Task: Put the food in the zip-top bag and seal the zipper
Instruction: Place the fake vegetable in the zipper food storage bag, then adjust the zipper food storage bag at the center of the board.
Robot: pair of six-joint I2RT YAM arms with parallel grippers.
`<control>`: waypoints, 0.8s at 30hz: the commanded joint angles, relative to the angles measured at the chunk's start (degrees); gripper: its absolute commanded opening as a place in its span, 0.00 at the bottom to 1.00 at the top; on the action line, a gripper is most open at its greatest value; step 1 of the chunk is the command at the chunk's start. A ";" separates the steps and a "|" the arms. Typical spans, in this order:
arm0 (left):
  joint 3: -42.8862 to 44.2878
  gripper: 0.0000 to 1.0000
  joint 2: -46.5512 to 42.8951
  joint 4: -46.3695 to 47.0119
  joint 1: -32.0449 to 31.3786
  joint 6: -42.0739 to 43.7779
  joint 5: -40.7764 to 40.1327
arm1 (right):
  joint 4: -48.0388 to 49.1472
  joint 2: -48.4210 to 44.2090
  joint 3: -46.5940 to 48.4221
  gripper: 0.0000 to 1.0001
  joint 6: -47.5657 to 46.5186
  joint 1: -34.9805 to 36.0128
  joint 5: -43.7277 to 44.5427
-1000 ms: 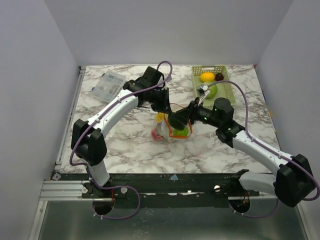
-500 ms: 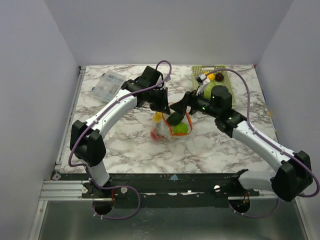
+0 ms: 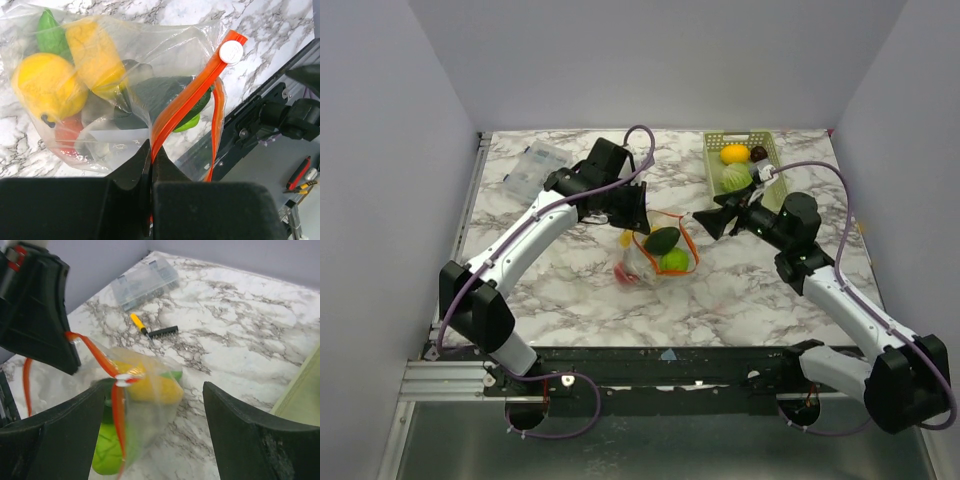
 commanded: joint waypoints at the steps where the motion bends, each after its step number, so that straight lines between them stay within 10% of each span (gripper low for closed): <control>1: -2.60 0.00 -3.83 -0.84 0.29 2.22 0.91 | 17.47 4.40 -4.90 0.81 0.95 -3.76 -18.24; 9: -6.24 0.00 -7.76 0.98 0.22 2.78 2.41 | 34.90 9.91 -12.90 0.82 -0.05 -3.37 -27.77; 24: -9.13 0.00 -10.31 1.17 0.26 5.38 7.38 | 27.21 12.85 -8.52 0.73 -17.80 1.38 -31.70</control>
